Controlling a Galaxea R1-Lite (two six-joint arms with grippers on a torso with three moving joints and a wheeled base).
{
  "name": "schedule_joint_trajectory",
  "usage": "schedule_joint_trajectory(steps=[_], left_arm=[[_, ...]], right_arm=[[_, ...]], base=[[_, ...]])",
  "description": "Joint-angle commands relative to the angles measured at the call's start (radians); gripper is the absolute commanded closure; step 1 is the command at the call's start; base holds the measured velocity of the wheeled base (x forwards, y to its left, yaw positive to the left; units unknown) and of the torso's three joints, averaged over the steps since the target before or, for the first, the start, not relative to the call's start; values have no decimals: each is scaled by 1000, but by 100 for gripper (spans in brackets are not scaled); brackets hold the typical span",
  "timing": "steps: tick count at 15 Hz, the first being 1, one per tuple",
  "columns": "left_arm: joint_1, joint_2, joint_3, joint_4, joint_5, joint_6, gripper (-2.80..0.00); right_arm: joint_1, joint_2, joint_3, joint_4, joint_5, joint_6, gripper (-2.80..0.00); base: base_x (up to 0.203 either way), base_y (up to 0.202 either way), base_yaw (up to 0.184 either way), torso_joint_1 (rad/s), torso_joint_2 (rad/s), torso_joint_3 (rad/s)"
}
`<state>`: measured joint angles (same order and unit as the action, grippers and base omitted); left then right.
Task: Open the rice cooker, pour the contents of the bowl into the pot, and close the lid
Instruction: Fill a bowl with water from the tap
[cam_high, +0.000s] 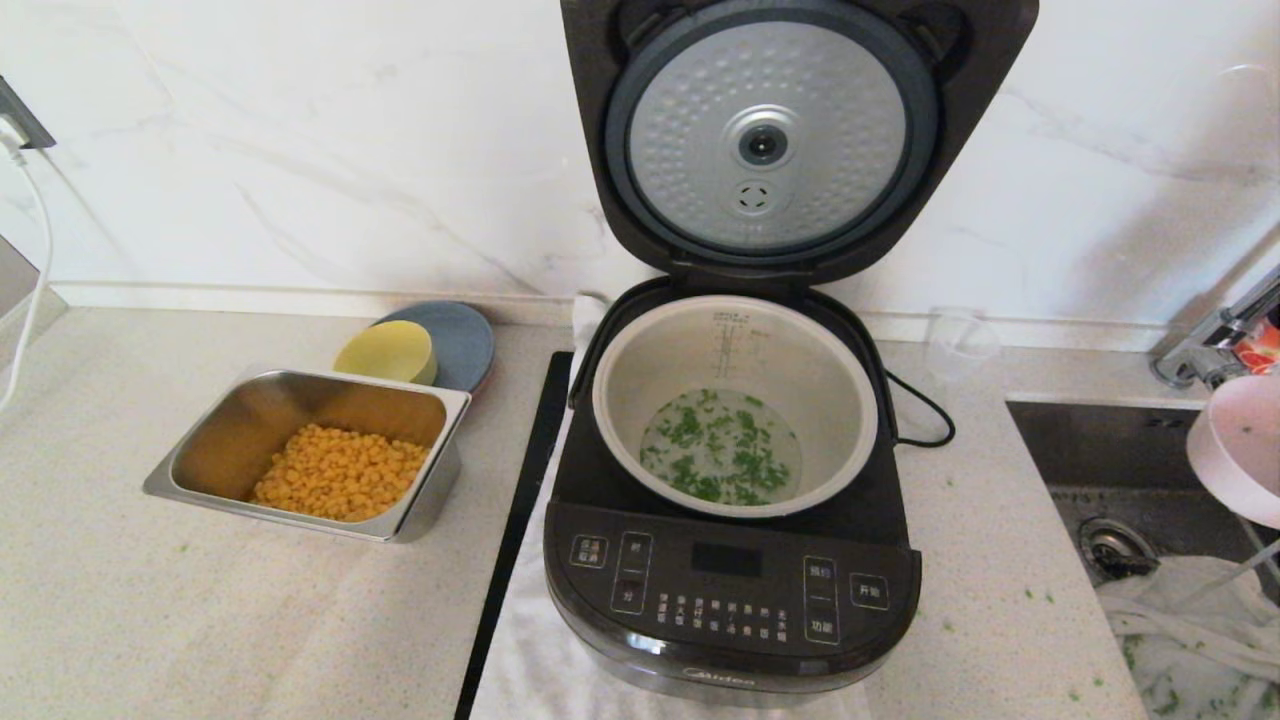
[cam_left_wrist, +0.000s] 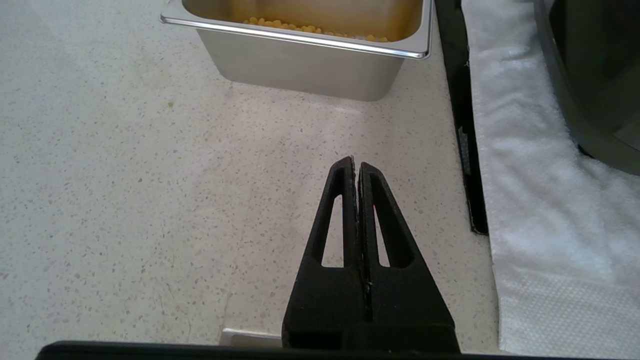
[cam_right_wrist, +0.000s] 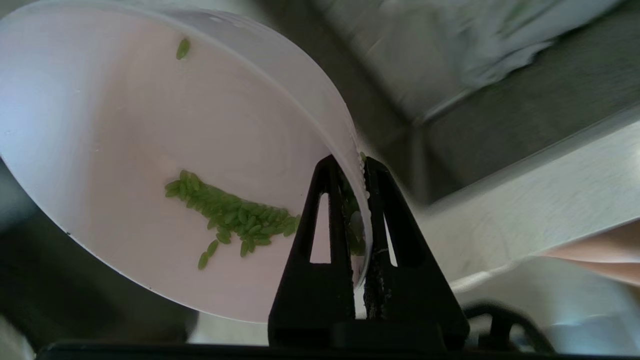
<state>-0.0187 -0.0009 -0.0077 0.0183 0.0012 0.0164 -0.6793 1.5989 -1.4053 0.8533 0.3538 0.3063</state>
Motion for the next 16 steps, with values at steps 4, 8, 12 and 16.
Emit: schedule_joint_trajectory(steps=[4,8,12,16], left_arm=[[0,-2,1,0,0,0,0],[0,-2,0,0,0,0,0],[0,-2,0,0,0,0,0],[0,-2,0,0,0,0,0]], right_arm=[[-305,268,16,-144,93,-34,0],[-386,390,-4,-207,125,-32,0],[-425,504,-90,-212,142,-21,0],[-431,578,-173,-211,152,9,0]], base=[[0,0,0,0,0,0],[0,0,0,0,0,0],[0,0,0,0,0,0],[0,0,0,0,0,0]])
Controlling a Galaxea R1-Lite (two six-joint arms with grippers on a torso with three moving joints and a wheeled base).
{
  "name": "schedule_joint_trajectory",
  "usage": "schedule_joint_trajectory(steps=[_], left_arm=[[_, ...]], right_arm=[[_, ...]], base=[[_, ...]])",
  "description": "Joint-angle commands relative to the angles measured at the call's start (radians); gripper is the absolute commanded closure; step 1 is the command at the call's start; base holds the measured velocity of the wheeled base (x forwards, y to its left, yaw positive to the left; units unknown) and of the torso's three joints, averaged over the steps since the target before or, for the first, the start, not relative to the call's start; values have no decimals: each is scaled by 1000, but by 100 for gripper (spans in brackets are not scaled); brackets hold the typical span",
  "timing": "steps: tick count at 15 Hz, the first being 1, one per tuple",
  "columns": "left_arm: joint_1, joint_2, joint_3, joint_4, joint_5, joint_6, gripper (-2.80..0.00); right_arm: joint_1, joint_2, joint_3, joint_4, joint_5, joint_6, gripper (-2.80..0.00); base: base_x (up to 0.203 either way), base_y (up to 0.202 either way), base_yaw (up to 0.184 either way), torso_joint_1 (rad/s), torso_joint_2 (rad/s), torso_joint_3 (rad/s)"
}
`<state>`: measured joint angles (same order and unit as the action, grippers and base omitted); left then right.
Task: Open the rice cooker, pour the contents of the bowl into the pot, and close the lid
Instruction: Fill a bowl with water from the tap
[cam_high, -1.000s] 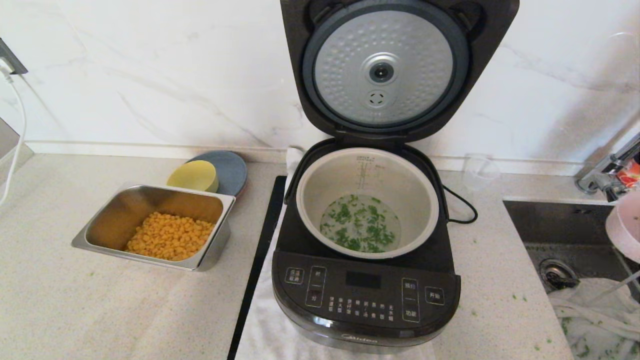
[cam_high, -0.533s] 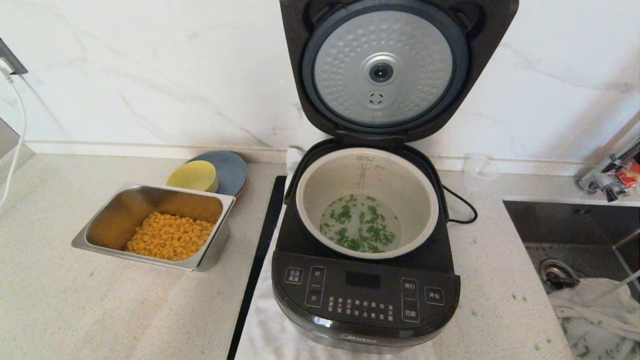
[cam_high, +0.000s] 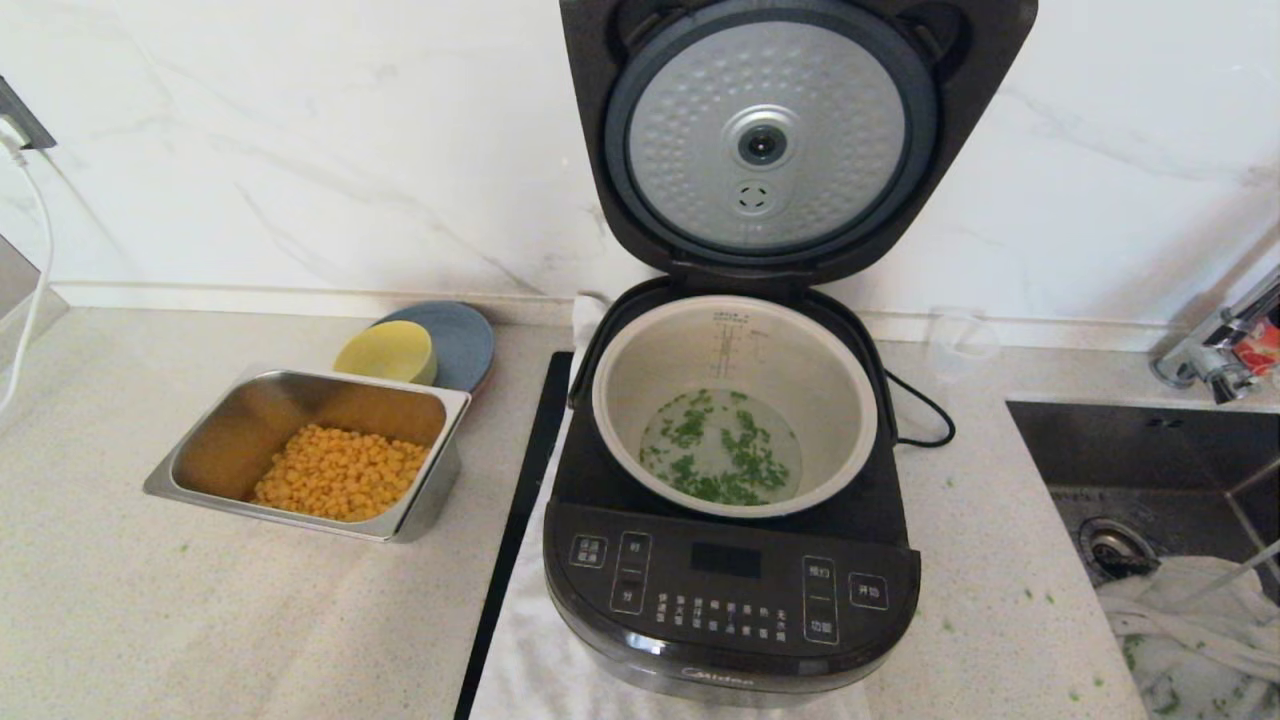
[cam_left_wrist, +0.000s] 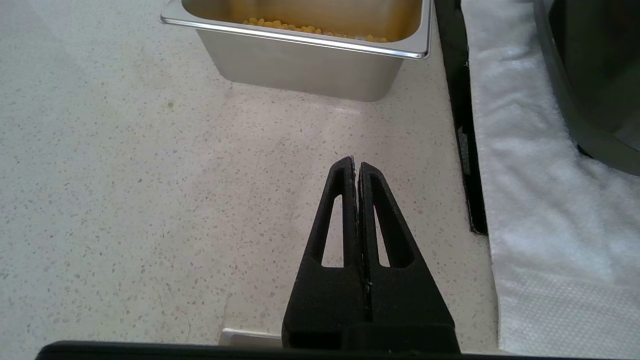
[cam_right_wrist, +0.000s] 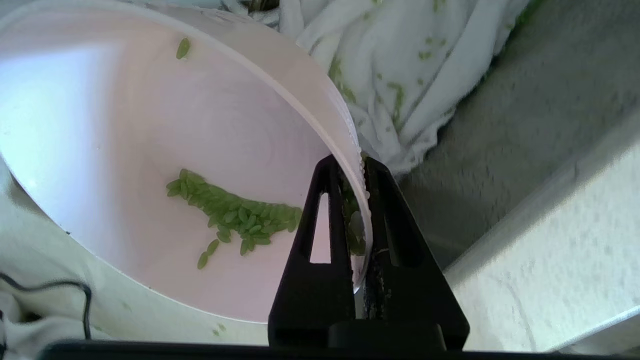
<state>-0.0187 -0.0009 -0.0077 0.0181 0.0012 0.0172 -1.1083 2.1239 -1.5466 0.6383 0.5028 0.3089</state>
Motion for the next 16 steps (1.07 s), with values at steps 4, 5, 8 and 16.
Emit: schedule_joint_trajectory(steps=[4,5,8,16], left_arm=[[0,-2,0,0,0,0,0],[0,-2,0,0,0,0,0],[0,-2,0,0,0,0,0],[0,-2,0,0,0,0,0]], right_arm=[[-2,95,-92,4,7,22,0],[-1,112,-116,4,7,38,0],[11,143,-181,4,7,69,0],[59,193,-247,7,7,115,0]], base=[[0,0,0,0,0,0],[0,0,0,0,0,0],[0,0,0,0,0,0],[0,0,0,0,0,0]])
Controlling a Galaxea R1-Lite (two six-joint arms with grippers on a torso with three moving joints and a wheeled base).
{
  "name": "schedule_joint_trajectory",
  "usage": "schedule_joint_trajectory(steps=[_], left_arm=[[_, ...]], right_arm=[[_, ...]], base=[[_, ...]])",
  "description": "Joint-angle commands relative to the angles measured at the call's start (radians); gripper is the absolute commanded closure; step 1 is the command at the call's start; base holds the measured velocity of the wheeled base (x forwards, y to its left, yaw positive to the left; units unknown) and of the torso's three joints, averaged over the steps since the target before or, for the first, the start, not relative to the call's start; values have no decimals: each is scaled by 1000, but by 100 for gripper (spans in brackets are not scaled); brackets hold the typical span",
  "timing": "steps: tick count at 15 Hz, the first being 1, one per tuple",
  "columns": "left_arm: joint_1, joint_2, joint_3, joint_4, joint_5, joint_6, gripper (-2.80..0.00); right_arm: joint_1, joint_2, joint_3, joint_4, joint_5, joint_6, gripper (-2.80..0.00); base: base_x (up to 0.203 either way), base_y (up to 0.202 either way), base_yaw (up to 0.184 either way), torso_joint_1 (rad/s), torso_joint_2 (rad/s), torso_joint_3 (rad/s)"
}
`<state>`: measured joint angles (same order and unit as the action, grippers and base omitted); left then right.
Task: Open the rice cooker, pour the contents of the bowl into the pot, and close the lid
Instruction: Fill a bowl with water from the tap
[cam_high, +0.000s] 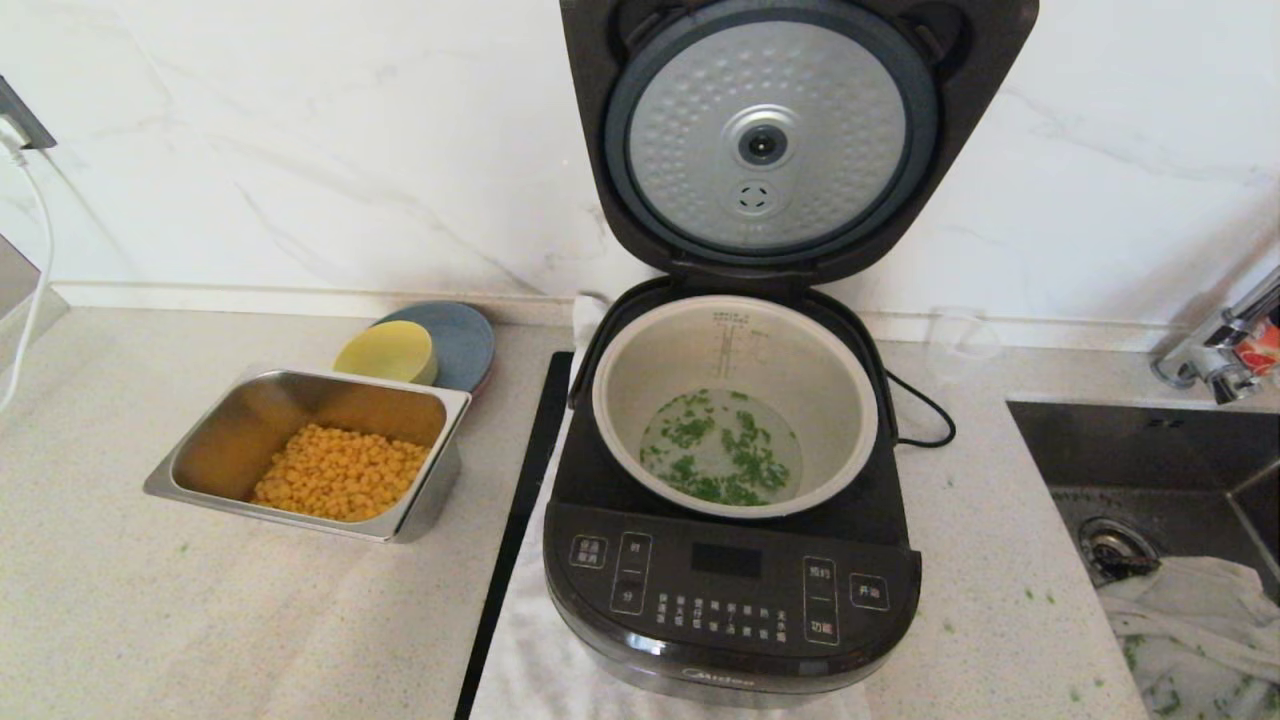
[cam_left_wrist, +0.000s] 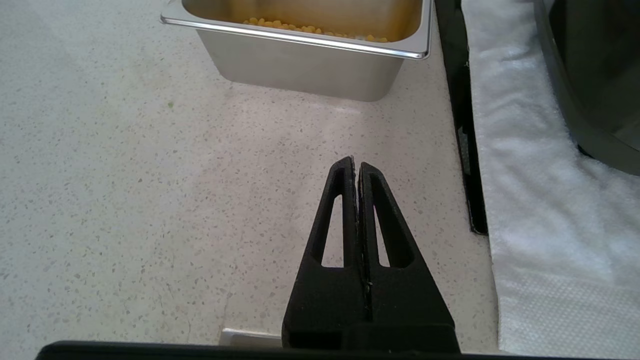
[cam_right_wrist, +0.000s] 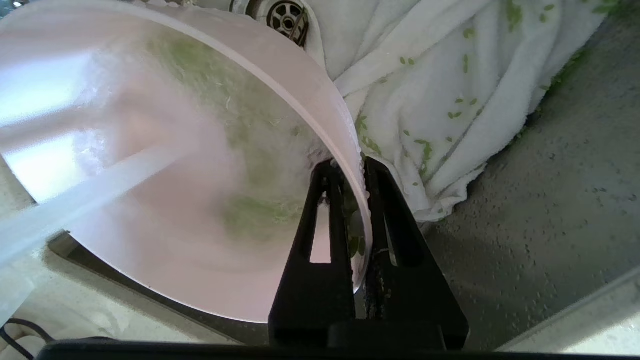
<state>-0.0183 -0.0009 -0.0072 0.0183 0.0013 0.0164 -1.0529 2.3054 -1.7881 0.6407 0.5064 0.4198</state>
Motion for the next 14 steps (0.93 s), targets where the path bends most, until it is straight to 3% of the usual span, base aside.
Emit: schedule_joint_trajectory(steps=[1,8,14], left_arm=[[0,-2,1,0,0,0,0],[0,-2,0,0,0,0,0],[0,-2,0,0,0,0,0]], right_arm=[[5,12,-5,5,3,4,0],[36,-75,59,14,3,-9,0],[179,-339,325,10,-20,-75,0]], base=[[0,0,0,0,0,0],[0,0,0,0,0,0],[0,0,0,0,0,0]])
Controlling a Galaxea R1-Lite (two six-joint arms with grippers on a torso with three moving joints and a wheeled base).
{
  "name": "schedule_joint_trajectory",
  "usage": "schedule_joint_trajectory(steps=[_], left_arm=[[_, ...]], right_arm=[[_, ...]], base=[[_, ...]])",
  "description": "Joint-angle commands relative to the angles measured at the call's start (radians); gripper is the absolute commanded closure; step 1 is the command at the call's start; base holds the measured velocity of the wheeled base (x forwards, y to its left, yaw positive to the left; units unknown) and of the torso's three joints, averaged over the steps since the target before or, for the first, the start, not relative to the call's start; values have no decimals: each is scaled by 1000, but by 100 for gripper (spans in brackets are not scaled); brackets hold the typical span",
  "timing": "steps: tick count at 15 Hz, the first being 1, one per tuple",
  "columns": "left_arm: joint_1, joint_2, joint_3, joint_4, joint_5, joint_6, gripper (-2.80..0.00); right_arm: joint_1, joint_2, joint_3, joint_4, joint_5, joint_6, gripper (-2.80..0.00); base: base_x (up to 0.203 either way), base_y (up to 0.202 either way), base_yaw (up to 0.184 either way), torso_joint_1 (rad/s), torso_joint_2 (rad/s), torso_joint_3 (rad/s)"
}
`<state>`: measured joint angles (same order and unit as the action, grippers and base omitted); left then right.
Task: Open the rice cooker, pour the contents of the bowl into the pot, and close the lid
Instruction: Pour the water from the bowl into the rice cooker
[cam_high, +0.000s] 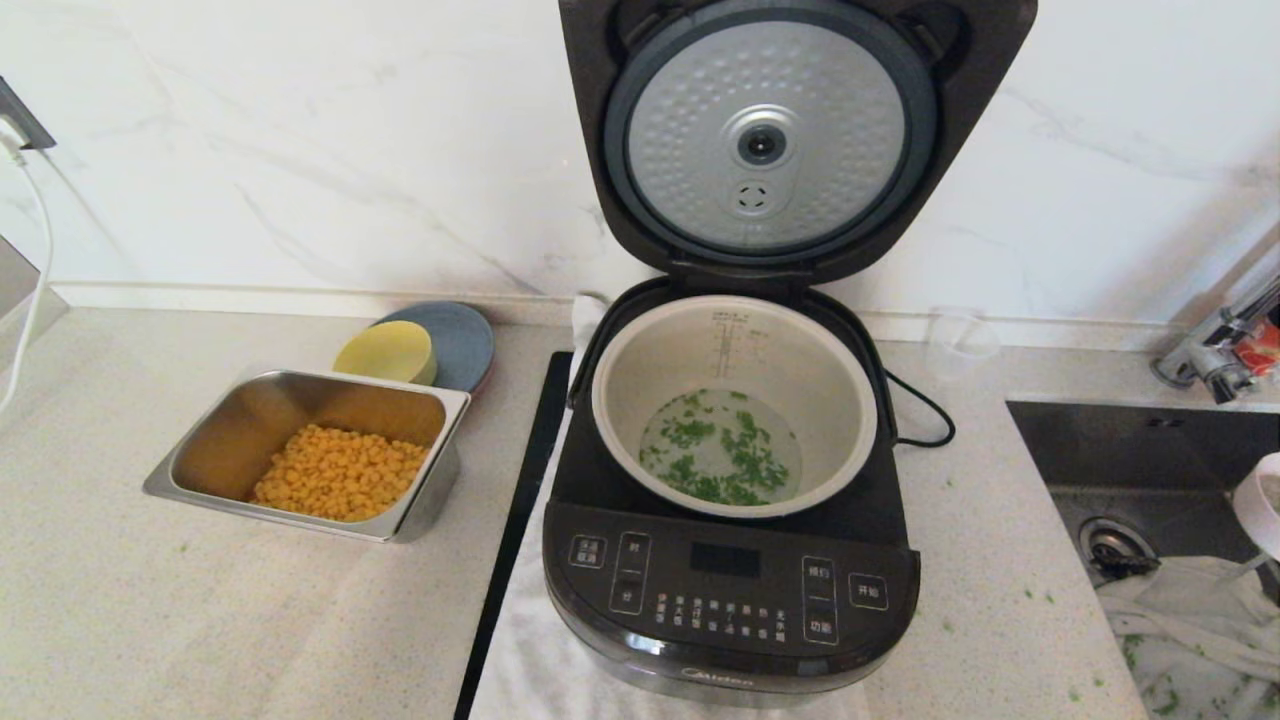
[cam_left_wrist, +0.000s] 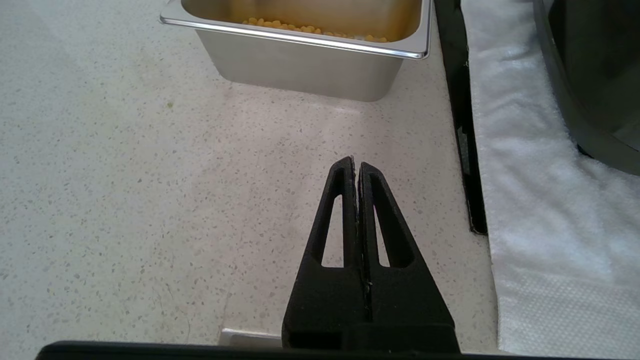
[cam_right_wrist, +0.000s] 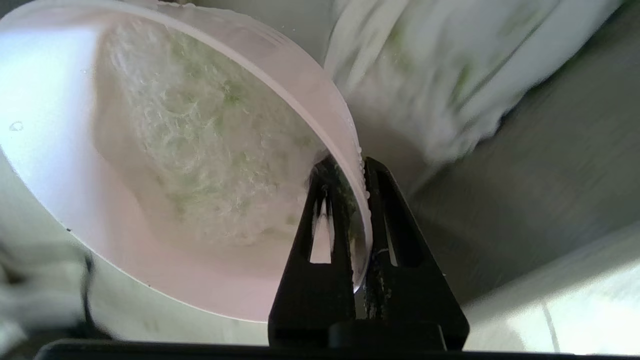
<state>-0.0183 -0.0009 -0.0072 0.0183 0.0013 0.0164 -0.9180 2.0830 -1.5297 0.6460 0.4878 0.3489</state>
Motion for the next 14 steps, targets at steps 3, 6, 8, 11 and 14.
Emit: schedule_joint_trajectory(steps=[3,6,8,11,14], left_arm=[[0,-2,0,0,0,0,0],[0,-2,0,0,0,0,0],[0,-2,0,0,0,0,0],[0,-2,0,0,0,0,0],[-1,-2,0,0,0,0,0]], right_arm=[[194,-290,194,10,-29,-14,0],[428,-444,293,29,-118,-9,0],[580,-518,291,96,-150,13,0],[778,-569,182,210,-177,77,0],[938,-568,16,312,-188,133,0]], base=[[0,0,0,0,0,0],[0,0,0,0,0,0],[0,0,0,0,0,0],[0,0,0,0,0,0],[0,0,0,0,0,0]])
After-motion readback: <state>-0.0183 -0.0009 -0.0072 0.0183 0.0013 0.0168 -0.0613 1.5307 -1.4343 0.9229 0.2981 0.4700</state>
